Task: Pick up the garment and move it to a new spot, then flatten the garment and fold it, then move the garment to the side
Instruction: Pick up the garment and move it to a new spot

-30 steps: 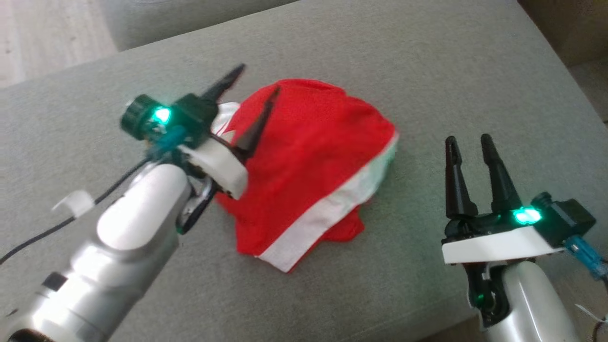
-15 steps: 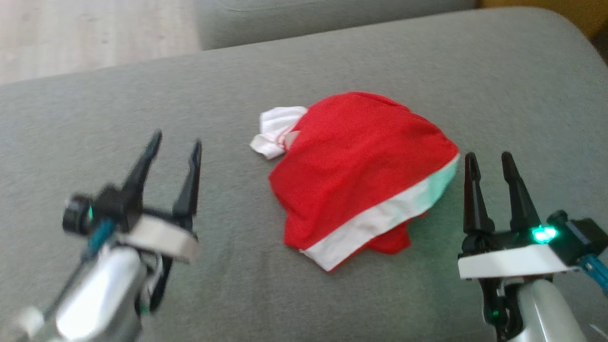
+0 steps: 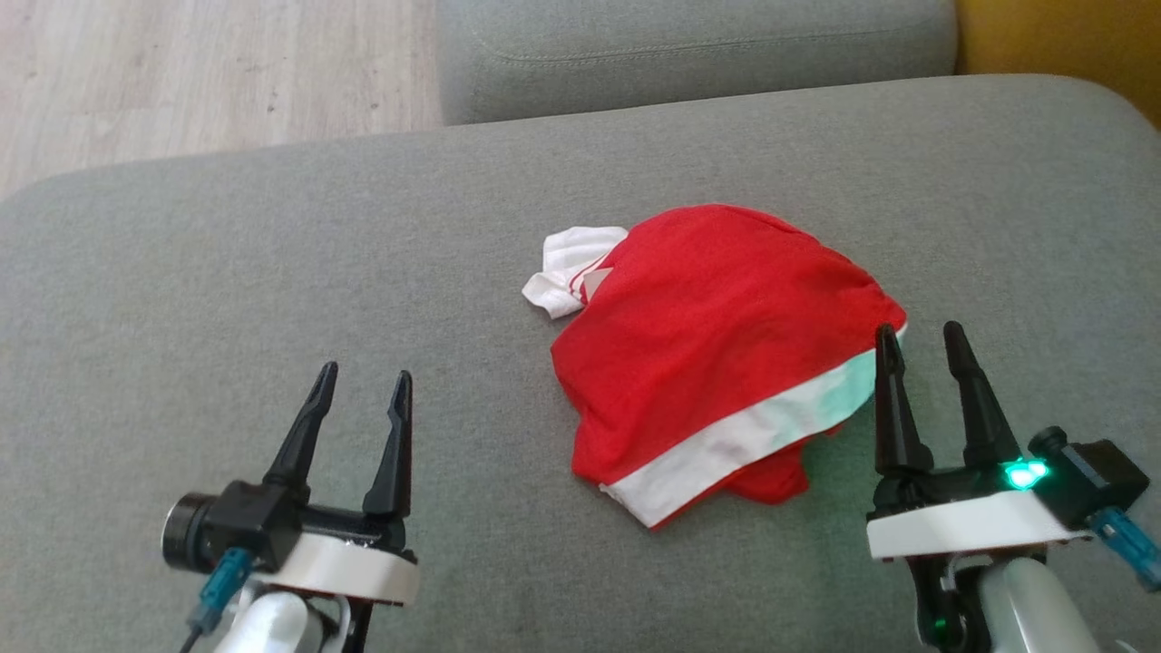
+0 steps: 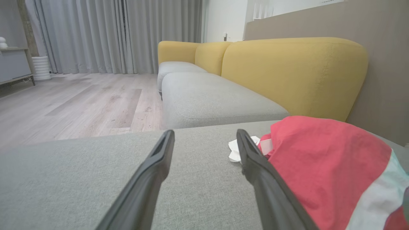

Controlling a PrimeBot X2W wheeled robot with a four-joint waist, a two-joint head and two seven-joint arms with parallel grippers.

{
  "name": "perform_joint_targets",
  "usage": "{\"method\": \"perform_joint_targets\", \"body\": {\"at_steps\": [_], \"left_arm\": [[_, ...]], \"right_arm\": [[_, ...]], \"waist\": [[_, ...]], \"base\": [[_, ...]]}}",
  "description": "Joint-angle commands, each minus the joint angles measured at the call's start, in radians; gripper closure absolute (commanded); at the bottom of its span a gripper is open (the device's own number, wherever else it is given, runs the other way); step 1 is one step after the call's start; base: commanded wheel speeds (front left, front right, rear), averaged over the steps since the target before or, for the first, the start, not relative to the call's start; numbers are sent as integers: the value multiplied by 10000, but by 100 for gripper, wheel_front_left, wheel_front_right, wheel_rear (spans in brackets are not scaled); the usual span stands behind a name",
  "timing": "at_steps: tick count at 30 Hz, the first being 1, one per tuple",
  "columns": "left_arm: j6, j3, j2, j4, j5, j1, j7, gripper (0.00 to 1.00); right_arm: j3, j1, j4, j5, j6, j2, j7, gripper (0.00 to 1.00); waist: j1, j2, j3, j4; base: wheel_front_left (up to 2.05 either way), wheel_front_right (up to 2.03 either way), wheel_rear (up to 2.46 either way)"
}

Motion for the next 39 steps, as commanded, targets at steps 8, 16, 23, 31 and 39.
{"method": "perform_joint_targets", "body": {"at_steps": [8,16,23,31,39], "left_arm": [[-674,1037,-188,-261,486,-387,-96,0],[-1576,422,-553,197,382,-1129,150,0],[-2335,-531,-895,762,224,-2284,1109,0],[-2610,-1263,-1001,1676,-77,-3711,1964,0],[-2670,-1900,-958,2403,-491,-4623,2323,0]], "right_arm": [[330,-267,-290,-55,77,-50,-107,0],[299,-395,-352,-57,77,-50,-107,0],[362,-618,-448,-128,77,-50,-107,0],[419,-885,-488,-144,77,-50,-107,0],[466,-1040,-513,-54,77,-50,-107,0]], "waist": [[1,0,103,-305],[1,0,445,-430],[1,0,954,-596],[1,0,1473,-861],[1,0,1798,-1213]], "base": [[0,0,0],[0,0,0],[0,0,0],[0,0,0],[0,0,0]]}}
